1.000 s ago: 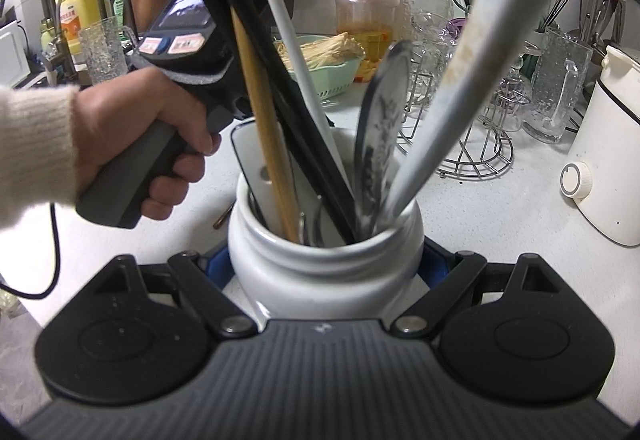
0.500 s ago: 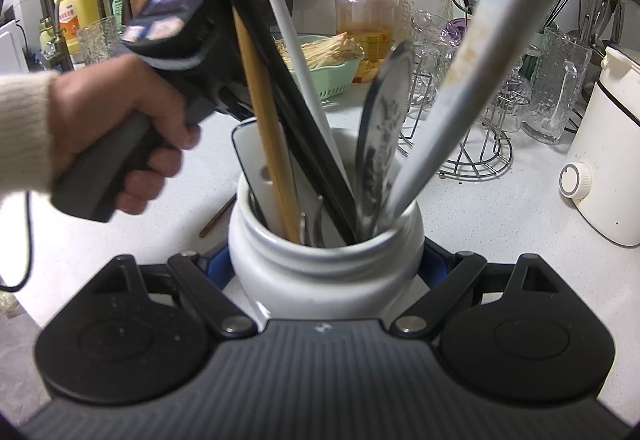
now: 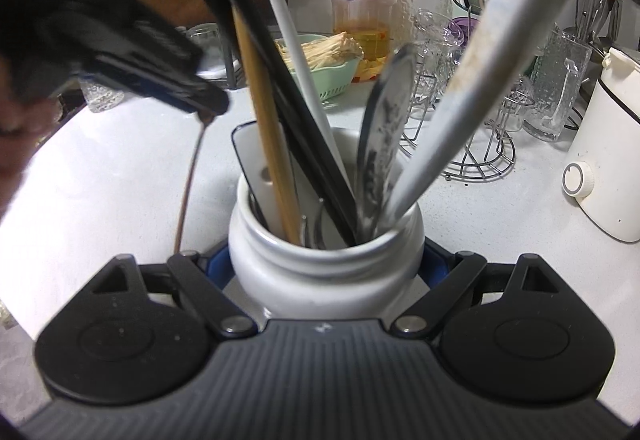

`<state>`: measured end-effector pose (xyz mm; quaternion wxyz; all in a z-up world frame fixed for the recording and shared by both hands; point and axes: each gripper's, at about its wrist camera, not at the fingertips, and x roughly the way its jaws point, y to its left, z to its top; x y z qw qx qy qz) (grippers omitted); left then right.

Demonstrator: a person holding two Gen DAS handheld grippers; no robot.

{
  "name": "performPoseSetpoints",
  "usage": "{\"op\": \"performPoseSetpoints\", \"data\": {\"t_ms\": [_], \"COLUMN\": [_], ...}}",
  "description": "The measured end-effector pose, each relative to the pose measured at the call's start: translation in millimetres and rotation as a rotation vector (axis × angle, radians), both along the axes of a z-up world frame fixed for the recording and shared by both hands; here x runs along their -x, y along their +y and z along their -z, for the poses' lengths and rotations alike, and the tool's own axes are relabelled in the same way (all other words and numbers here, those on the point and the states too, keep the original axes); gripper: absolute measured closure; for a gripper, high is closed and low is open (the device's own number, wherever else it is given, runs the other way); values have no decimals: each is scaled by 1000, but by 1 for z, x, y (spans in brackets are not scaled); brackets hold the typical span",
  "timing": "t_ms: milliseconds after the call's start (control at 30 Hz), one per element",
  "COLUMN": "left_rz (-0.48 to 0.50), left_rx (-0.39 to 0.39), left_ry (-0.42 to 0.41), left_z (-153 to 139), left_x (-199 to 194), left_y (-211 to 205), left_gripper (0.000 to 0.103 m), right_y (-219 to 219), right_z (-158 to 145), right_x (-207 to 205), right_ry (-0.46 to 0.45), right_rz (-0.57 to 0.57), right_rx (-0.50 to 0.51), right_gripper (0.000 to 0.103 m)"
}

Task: Organize utensils
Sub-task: 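Lift the copper spoon off the counter with left gripper, then carry the copper spoon over the white jar held by right gripper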

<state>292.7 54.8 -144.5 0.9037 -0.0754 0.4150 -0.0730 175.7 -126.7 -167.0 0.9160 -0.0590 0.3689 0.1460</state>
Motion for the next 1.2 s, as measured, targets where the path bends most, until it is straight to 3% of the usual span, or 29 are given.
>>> {"op": "performPoseSetpoints", "data": {"t_ms": [333, 800, 1200], "left_rz": [53, 95, 131], "left_rx": [11, 49, 123], "left_ry": [-50, -90, -193], "left_z": [-23, -56, -143], "left_x": [55, 80, 99], "left_y": [7, 29, 39], "left_gripper": [70, 70, 70], "right_y": [12, 26, 29], "right_z": [1, 4, 4], "right_x": [-3, -4, -2], "right_ry": [-11, -32, -34], "right_rz": [10, 50, 64], "right_rx": [-1, 5, 11], "right_gripper": [12, 12, 12]}}
